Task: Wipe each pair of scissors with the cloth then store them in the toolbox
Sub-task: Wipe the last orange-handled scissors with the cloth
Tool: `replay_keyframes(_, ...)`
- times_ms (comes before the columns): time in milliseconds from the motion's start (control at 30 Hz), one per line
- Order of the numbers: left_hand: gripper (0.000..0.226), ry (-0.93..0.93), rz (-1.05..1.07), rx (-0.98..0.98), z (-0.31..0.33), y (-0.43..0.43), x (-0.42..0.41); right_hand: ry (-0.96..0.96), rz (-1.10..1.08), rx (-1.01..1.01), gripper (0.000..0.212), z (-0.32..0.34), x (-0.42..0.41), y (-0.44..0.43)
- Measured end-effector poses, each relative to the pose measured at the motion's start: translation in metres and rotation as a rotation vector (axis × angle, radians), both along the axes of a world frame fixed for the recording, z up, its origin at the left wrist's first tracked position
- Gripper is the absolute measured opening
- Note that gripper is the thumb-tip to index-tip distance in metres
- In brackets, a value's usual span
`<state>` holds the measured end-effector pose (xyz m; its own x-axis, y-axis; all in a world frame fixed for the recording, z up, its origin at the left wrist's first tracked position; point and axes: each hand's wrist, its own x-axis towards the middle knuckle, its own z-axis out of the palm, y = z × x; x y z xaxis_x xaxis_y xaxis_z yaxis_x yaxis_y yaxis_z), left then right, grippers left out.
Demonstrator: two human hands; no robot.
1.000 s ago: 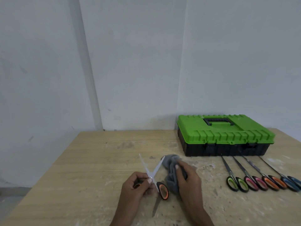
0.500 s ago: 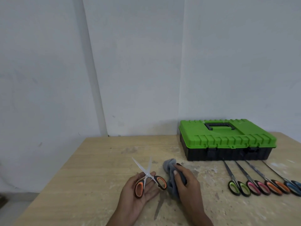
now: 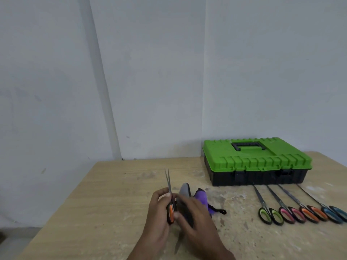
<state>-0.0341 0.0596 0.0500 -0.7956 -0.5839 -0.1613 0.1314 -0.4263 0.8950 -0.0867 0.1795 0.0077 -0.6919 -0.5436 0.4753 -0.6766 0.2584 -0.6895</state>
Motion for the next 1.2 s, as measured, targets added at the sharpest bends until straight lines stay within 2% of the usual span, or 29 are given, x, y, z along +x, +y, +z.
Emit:
replay_keyframes(100,0.012,0.032,-0.009,0.011,0.007,0.005,0.001,-0.179,0.083,-0.085,0.051,0.008,0.007,-0.004)
replay_keyframes(200,0.016,0.014,-0.008,-0.071,0.0,-0.003,0.004,-0.221,0.052,-0.159,0.037,0.019,0.01,-0.001)
replay_keyframes(300,0.022,-0.003,-0.019,-0.21,-0.007,-0.01,0.005,-0.282,-0.013,-0.204,0.04,0.021,0.01,0.006)
replay_keyframes(433,0.027,0.032,-0.082,-0.179,-0.008,-0.008,0.004,-0.365,-0.078,-0.305,0.039,0.018,0.006,0.013)
replay_keyframes(533,0.029,0.074,-0.098,-0.157,-0.008,-0.004,0.001,-0.346,-0.124,-0.291,0.03,0.014,0.003,0.013)
replay_keyframes(600,0.03,0.079,-0.093,-0.154,-0.007,-0.001,-0.002,-0.175,-0.211,-0.222,0.018,0.007,0.002,0.013)
replay_keyframes(700,0.03,0.086,-0.093,-0.193,-0.006,0.006,-0.006,-0.007,-0.268,-0.068,0.079,0.01,0.009,0.016)
replay_keyframes(733,0.03,0.089,-0.098,-0.206,-0.003,0.01,-0.007,0.013,-0.271,-0.033,0.093,0.014,0.011,0.018)
replay_keyframes(800,0.029,0.098,-0.114,-0.225,0.002,0.017,-0.007,0.02,-0.273,0.032,0.105,0.017,0.013,0.025)
replay_keyframes(867,0.029,0.102,-0.147,-0.254,0.005,0.024,-0.009,-0.037,-0.274,0.054,0.099,0.019,0.011,0.034)
replay_keyframes(1000,0.025,0.104,-0.215,-0.39,0.004,0.036,-0.016,-0.015,-0.363,0.033,0.042,0.023,0.003,0.054)
replay_keyframes(1067,0.016,0.089,-0.232,-0.527,0.002,0.042,-0.021,0.002,-0.466,0.116,0.041,0.021,-0.005,0.068)
replay_keyframes(1200,0.015,-0.08,-0.311,-0.803,-0.018,0.042,-0.03,0.244,-0.79,0.291,0.044,-0.002,-0.03,0.102)
